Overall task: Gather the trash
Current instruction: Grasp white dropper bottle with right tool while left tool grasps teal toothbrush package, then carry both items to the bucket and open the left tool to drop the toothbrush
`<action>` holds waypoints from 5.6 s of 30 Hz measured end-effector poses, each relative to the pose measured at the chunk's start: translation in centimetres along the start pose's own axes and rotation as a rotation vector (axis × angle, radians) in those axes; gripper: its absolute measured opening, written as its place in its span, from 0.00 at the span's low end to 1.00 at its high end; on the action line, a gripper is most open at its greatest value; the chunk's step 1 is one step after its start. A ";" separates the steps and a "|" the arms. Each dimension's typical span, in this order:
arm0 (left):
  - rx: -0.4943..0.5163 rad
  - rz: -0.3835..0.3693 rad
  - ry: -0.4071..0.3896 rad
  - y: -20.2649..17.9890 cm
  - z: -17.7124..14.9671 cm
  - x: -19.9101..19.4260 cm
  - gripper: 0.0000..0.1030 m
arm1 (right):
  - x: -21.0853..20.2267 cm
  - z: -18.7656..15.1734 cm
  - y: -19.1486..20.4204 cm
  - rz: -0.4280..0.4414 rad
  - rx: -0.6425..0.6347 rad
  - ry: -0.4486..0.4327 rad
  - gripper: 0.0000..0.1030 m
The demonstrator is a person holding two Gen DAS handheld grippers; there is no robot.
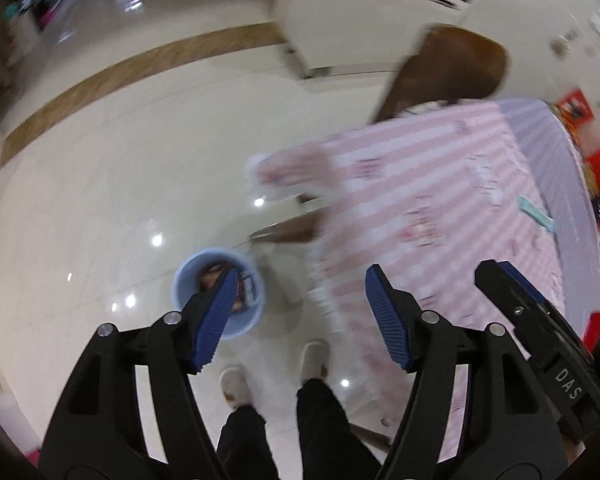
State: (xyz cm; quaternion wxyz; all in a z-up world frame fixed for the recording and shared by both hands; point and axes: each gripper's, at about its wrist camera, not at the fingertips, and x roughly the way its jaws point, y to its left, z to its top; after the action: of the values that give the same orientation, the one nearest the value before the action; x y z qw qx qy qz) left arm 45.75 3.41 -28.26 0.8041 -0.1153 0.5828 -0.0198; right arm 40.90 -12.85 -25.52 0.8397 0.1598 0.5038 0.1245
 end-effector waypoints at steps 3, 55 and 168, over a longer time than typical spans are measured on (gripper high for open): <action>0.067 -0.039 0.006 -4.8 0.9 1.1 0.65 | -1.8 1.3 -4.1 -0.052 0.043 -0.054 0.56; 0.964 -0.132 0.045 -41.3 4.4 18.1 0.60 | -5.8 5.3 -33.4 -0.244 0.405 -0.221 0.24; -0.017 -0.099 0.075 15.1 -5.8 -0.7 0.10 | 7.3 -6.3 15.8 0.118 -0.210 0.188 0.24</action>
State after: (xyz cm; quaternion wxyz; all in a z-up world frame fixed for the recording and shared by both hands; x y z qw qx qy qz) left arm 38.53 17.24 -32.42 0.7788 -0.1499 0.6062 -0.0591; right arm 37.98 5.22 -27.98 0.7923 0.0880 0.5540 0.2401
